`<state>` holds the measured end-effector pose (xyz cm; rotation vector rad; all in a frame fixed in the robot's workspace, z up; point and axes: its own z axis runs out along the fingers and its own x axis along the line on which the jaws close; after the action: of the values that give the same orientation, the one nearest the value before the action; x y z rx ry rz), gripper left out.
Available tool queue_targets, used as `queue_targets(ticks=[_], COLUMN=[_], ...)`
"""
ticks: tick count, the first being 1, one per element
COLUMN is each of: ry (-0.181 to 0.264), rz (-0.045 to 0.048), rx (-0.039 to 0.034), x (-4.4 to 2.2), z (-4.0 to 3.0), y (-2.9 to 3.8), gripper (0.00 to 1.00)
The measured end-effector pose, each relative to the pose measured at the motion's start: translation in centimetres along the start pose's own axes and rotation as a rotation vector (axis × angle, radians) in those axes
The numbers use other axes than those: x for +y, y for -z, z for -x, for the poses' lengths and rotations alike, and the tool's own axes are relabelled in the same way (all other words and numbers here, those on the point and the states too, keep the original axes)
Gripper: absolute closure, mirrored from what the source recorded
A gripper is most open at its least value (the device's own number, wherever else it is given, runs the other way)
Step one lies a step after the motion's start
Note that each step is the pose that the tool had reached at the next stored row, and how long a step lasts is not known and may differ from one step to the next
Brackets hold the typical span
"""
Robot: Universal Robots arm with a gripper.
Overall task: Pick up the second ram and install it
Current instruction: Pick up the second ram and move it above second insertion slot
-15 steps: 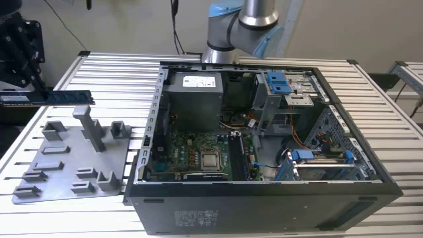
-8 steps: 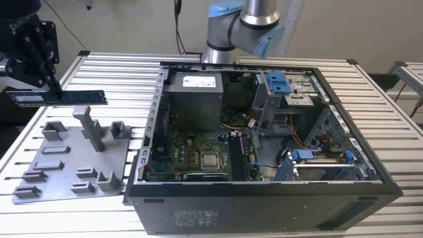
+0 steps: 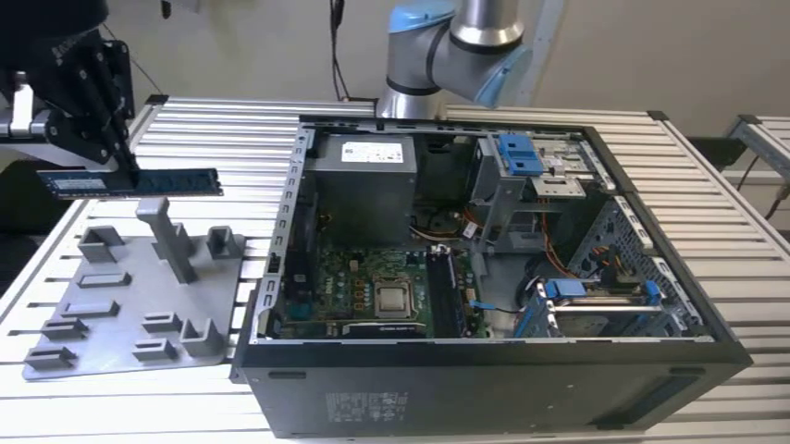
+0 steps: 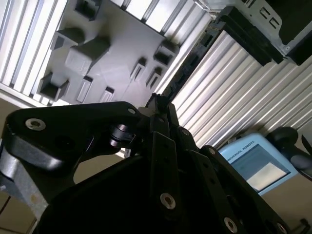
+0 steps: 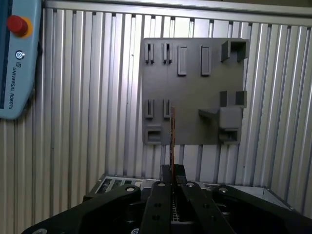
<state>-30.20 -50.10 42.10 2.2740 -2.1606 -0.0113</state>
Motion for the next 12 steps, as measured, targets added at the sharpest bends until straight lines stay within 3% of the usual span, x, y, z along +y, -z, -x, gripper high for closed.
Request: queue_targets(ticks=[12], ry=[0.0], rz=[-0.0001], rx=[0.0], x=[-2.71], z=[-0.14], y=[0.02], gripper=[0.86])
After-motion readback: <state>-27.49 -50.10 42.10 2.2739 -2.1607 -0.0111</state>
